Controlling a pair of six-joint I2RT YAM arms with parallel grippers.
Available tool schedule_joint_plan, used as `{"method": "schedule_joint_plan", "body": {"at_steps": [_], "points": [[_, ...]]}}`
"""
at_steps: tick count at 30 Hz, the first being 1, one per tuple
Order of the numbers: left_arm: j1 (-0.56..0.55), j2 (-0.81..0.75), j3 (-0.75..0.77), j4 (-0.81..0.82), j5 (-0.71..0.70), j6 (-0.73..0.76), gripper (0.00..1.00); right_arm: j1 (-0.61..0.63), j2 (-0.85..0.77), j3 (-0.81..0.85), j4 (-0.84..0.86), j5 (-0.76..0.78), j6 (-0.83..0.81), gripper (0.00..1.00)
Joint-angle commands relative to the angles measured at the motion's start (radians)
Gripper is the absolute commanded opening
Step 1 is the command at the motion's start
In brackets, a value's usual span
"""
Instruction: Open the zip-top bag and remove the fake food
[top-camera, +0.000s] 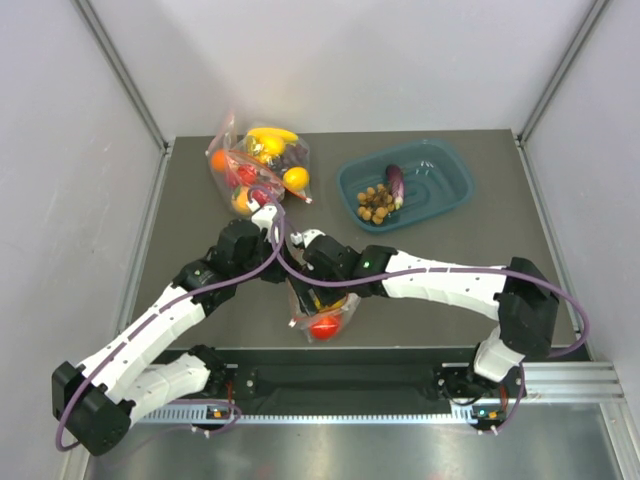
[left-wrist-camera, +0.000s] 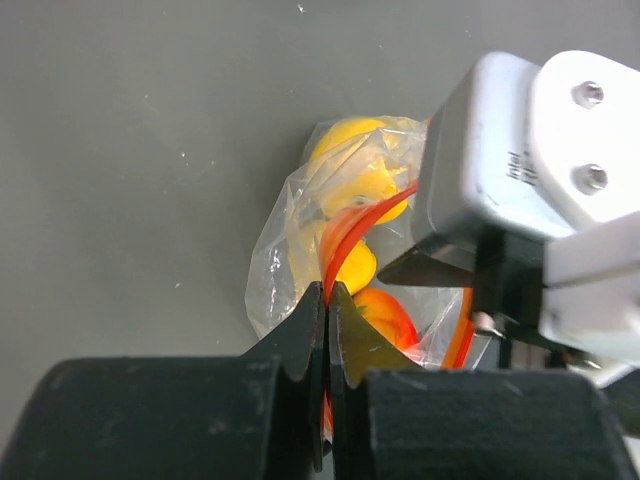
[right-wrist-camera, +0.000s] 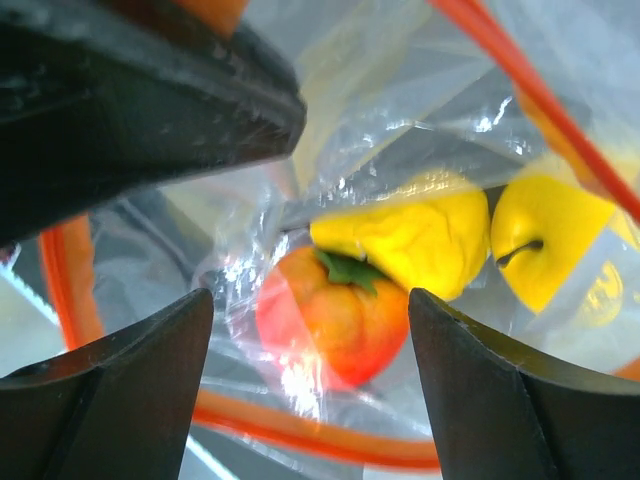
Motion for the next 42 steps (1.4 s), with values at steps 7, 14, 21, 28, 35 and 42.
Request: {"method": "schedule_joint_plan", "body": {"at_steps": [7,14,21,28,35,42], "points": [[0.005,-0.034,0.008,0.037,-0.013,0.007,0.00,0.012,-0.001,-0.036,0.076,0.194,0.028,0.78],[0.005,-0.051,-0.012,0.042,-0.012,-0.002,0.00,-0.005,0.056,-0.054,0.123,0.166,0.039,0.78],[0.005,-0.071,-0.014,0.029,-0.032,0.003,0.00,-0.016,0.100,-0.094,0.124,0.151,0.048,0.77],[0.005,-0.074,-0.023,0.031,-0.033,-0.003,0.00,-0.022,0.126,-0.148,0.145,0.139,0.051,0.75],[0.005,-0.071,-0.018,0.029,-0.036,0.001,0.00,-0.022,0.124,-0.155,0.128,0.143,0.044,0.43],[0.005,-0.068,-0.023,0.031,-0.033,0.000,0.00,-0.024,0.004,-0.103,0.071,0.230,0.054,0.29]]}}
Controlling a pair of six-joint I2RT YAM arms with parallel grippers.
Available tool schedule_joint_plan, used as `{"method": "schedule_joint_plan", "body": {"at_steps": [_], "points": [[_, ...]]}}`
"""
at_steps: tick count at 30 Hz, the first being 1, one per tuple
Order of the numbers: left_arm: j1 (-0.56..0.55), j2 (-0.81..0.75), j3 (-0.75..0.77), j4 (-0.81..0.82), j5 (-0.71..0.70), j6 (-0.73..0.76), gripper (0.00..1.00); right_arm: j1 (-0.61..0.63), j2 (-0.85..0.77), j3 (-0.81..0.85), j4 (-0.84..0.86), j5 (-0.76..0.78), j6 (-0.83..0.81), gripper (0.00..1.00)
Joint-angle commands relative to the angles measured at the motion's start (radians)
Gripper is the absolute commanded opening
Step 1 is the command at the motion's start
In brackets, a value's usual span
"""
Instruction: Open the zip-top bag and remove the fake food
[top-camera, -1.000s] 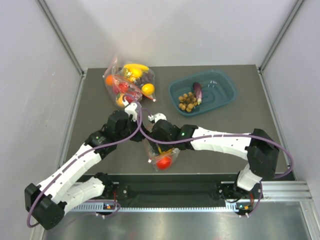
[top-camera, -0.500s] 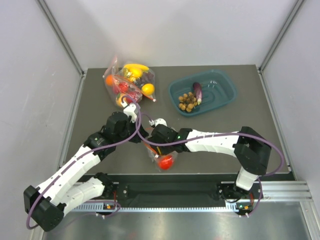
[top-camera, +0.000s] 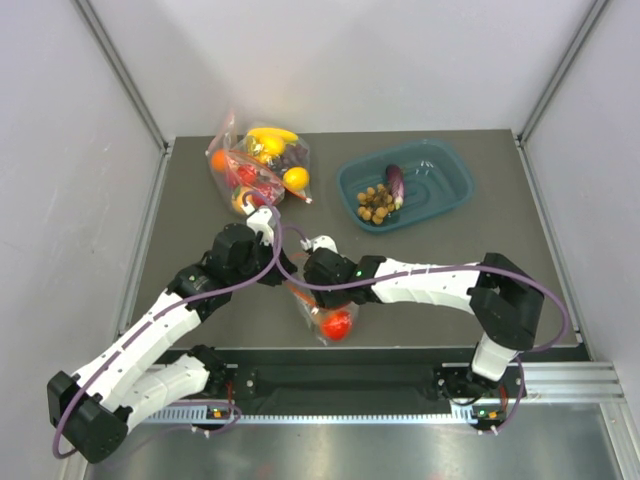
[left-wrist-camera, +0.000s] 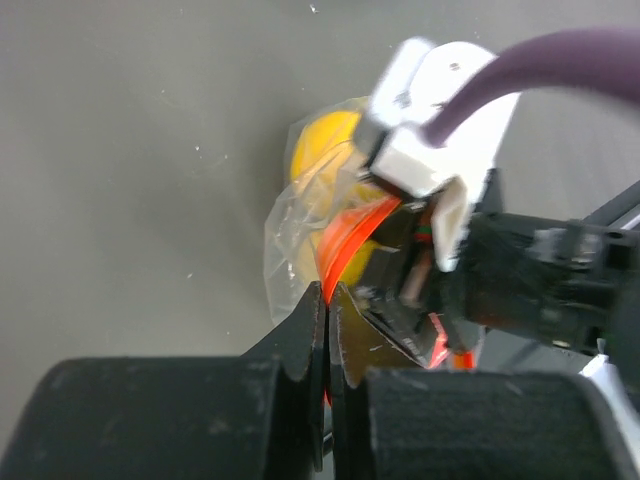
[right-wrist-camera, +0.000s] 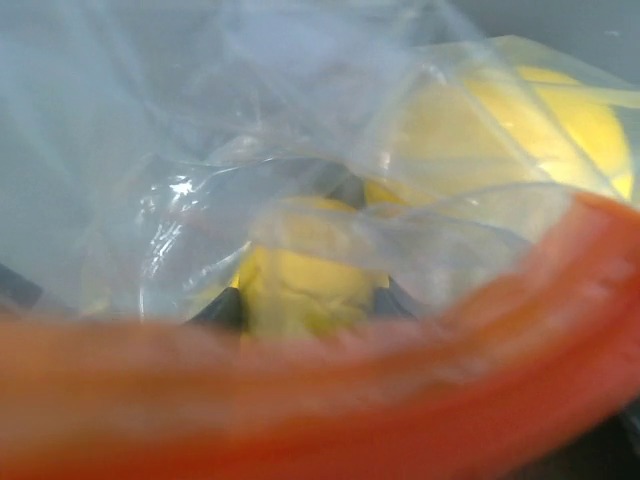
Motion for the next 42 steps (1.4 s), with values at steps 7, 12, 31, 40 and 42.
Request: {"method": "schedule_joint_plan", "body": {"at_steps": [7,12,31,40,42], "points": [[0.001,0.002,-0.005,0.059,-0.004,-0.007,0.00,-0.004,-0.211,0.099,-0.152,0.213,0.019,0.29],[0.001,0.018,-0.005,0.067,0.008,-0.005,0.00,-0.004,-0.301,0.116,-0.147,0.257,0.034,0.30],[0.001,0.059,0.009,0.078,0.023,0.005,0.00,-0.137,-0.533,0.185,-0.031,0.125,0.039,0.32],[0.001,0.061,0.011,0.073,0.014,0.013,0.00,-0.514,-0.572,0.181,-0.055,0.034,-0.070,0.31],[0.003,0.062,0.015,0.068,0.014,0.016,0.00,-0.583,-0.552,0.182,-0.049,0.001,-0.096,0.31]]}}
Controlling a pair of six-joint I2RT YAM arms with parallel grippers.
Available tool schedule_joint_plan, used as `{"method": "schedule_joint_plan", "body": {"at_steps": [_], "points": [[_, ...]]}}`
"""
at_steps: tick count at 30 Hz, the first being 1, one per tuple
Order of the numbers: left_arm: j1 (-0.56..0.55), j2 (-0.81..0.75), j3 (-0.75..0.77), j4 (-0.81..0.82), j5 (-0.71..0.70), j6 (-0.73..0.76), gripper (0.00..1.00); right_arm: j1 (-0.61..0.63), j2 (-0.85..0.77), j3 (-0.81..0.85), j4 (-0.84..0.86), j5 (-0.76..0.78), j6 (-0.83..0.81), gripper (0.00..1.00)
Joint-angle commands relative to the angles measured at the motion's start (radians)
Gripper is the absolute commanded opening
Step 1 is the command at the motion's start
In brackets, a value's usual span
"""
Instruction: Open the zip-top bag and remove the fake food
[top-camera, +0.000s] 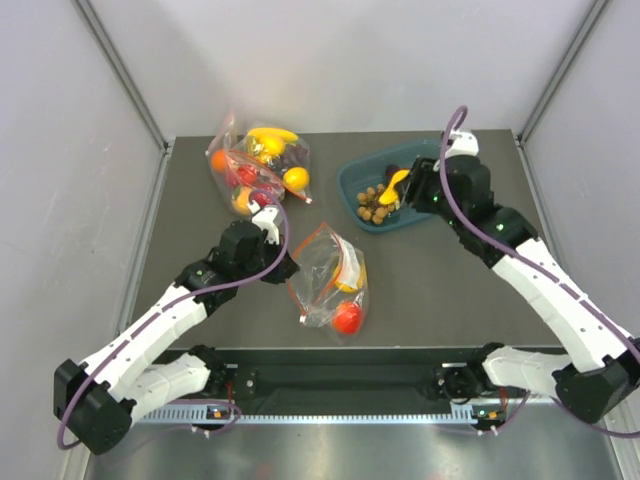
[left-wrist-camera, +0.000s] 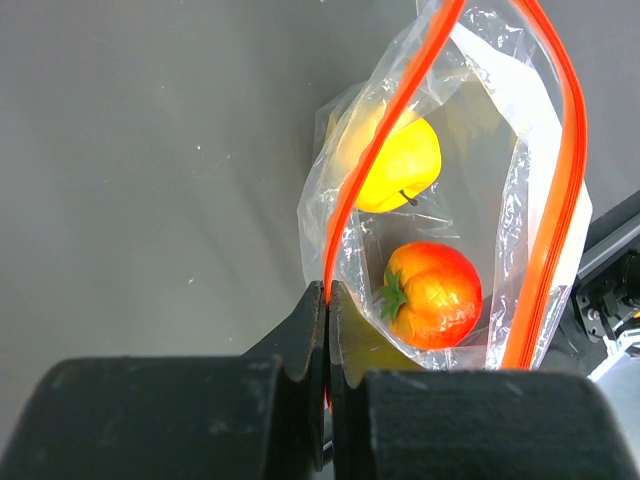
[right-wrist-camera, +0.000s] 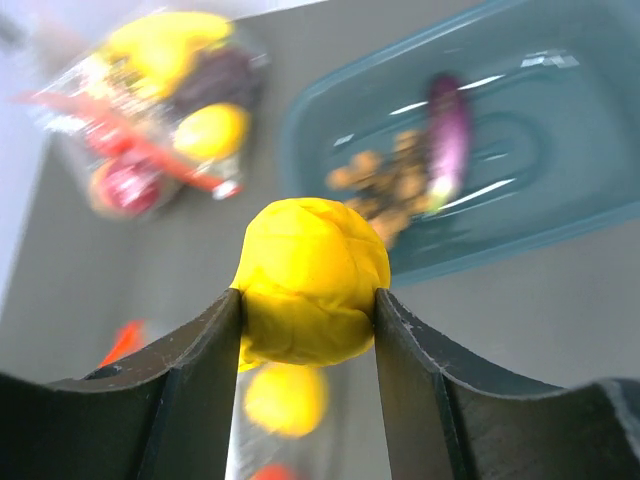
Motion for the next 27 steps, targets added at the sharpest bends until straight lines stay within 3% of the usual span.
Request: {"method": "schedule_joint_plan", "body": {"at_steps": [1,7,20,22,23,24,27], "points": [[0.003,0.001,0.019,0.039,0.006,0.015,0.00,-0.161,0.047,0.057,0.026,-0.074,-0.086,0.31],[0.003,0.010,0.028,0.035,0.005,0.020,0.00,-0.384,0.226,0.123,0.070,-0.168,-0.136,0.30],[0.003,0.014,0.053,0.027,0.008,0.022,0.00,-0.458,0.642,0.402,0.021,-0.099,-0.167,0.32],[0.003,0.014,0.054,0.024,0.008,0.022,0.00,-0.463,0.682,0.437,0.003,-0.076,-0.167,0.38],[0.001,0.013,0.054,0.021,0.008,0.022,0.00,-0.464,0.693,0.445,-0.004,-0.071,-0.169,0.46],[0.003,0.013,0.054,0.021,0.006,0.022,0.00,-0.467,0.702,0.451,-0.008,-0.067,-0.164,0.60],[0.003,0.008,0.054,0.019,0.002,0.022,0.00,-0.475,0.717,0.457,-0.019,-0.074,-0.159,0.75]]}}
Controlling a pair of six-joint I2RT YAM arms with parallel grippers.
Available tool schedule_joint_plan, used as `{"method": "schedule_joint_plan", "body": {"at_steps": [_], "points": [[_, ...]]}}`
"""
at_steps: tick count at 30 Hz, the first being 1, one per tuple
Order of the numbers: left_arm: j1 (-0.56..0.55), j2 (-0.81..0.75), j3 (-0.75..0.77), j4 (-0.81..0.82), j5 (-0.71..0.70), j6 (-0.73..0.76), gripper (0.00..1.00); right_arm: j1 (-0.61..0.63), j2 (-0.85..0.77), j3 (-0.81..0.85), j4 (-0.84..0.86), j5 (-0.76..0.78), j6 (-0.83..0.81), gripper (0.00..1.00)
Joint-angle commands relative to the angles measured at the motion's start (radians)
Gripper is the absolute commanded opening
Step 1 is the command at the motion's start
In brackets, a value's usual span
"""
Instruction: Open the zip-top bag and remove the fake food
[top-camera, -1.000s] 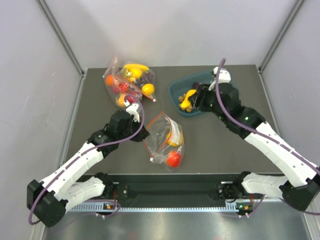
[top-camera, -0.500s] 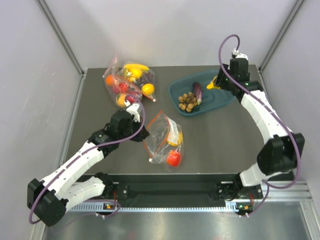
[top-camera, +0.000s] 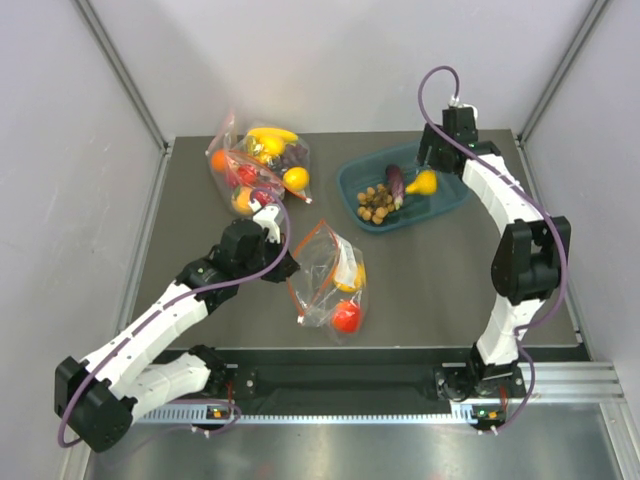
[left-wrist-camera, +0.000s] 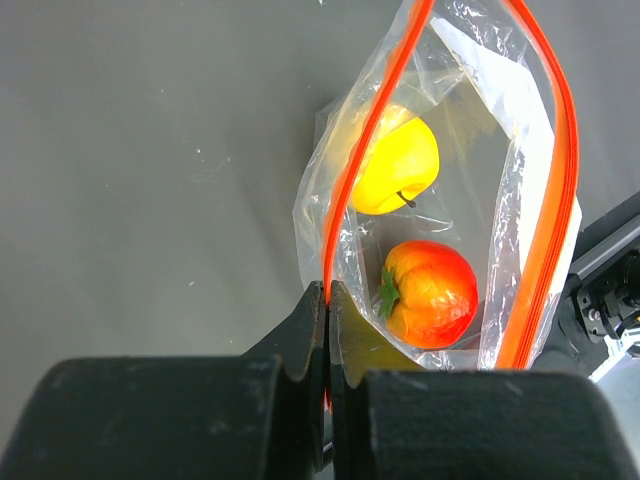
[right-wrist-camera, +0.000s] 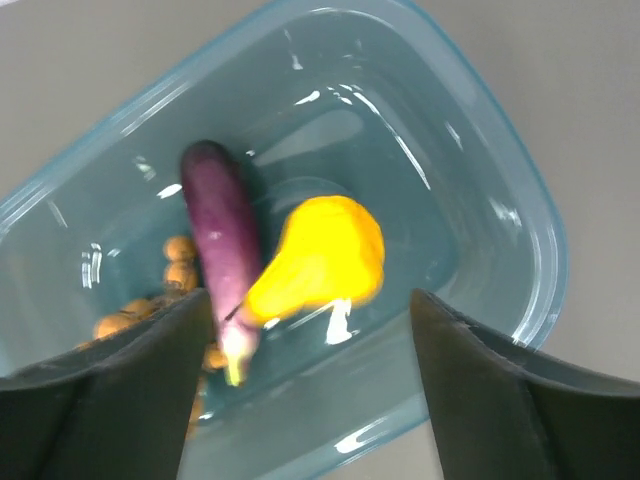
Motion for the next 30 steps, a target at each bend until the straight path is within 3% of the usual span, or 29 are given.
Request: {"method": "schedule_joint_plan", "body": {"at_steps": [1,3,11,15,20,23,30], "points": [[0.003,-0.010,0.038,0.021,-0.001,0.015,0.00,-0.026,-0.003,0.057,-0.019,0.021,-0.006,0.82],[0.001,-0.010,0.038,0.019,-0.001,0.017,0.00,-0.027,-0.012,0.052,-0.022,0.016,-0.013,0.90],[0.003,-0.001,0.043,0.026,0.010,0.020,0.00,-0.027,-0.165,0.020,-0.017,-0.034,-0.026,0.90],[0.003,-0.001,0.049,0.042,0.025,0.014,0.00,0.002,-0.268,0.012,-0.032,-0.247,-0.022,0.91],[0.003,0.017,0.075,0.056,0.054,0.009,0.00,0.251,-0.305,0.060,-0.173,-0.292,-0.069,0.91],[0.001,0.026,0.086,0.062,0.070,0.007,0.00,0.386,-0.339,0.020,-0.169,-0.378,0.009,0.91],[0.000,0.043,0.087,0.104,0.111,-0.028,0.00,0.620,-0.452,-0.178,0.046,-0.505,0.277,0.87]]}}
